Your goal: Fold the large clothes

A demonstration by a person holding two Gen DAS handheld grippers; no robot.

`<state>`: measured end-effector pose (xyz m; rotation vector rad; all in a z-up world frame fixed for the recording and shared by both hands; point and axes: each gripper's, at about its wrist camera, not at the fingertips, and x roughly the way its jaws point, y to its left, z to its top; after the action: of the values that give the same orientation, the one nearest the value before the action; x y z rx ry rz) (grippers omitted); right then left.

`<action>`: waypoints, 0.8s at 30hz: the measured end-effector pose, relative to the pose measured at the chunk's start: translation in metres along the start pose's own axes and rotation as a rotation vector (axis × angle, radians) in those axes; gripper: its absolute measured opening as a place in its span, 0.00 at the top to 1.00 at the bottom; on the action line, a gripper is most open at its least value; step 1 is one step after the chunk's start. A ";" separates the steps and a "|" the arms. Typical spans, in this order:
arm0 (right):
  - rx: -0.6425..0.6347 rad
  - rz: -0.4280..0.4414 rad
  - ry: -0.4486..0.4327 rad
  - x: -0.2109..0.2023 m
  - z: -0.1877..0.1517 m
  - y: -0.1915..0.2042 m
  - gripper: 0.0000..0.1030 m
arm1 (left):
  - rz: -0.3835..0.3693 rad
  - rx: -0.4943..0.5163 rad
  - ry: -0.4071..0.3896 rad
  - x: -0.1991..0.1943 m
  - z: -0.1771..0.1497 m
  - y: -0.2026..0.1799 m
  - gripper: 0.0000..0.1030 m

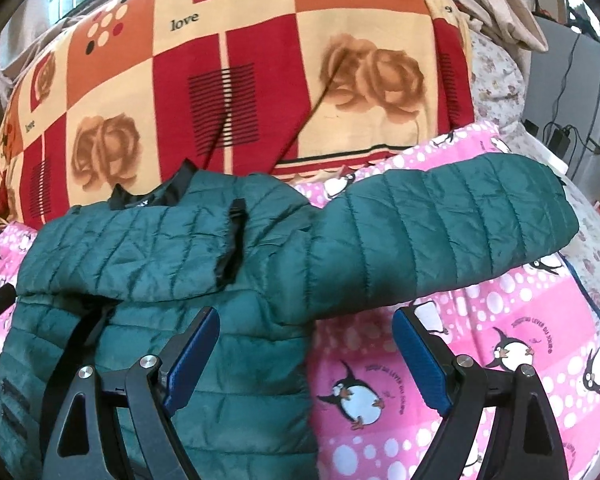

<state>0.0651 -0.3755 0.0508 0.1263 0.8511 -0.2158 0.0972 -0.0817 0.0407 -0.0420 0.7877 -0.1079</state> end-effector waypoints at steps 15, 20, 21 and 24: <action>0.116 -0.112 0.023 0.037 0.022 -0.078 0.16 | 0.006 -0.006 0.024 0.036 0.007 0.012 0.19; 0.180 -0.182 0.010 0.047 0.042 -0.121 0.16 | 0.003 0.004 0.031 0.043 0.005 0.011 0.19; 0.194 -0.190 0.006 0.048 0.046 -0.129 0.16 | 0.001 0.003 0.034 0.044 0.005 0.012 0.19; 0.250 -0.227 -0.007 0.051 0.058 -0.158 0.16 | -0.005 -0.005 0.044 0.048 0.005 0.013 0.19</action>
<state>0.1027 -0.5470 0.0462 0.2625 0.8287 -0.5351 0.1358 -0.0745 0.0095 -0.0464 0.8316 -0.1119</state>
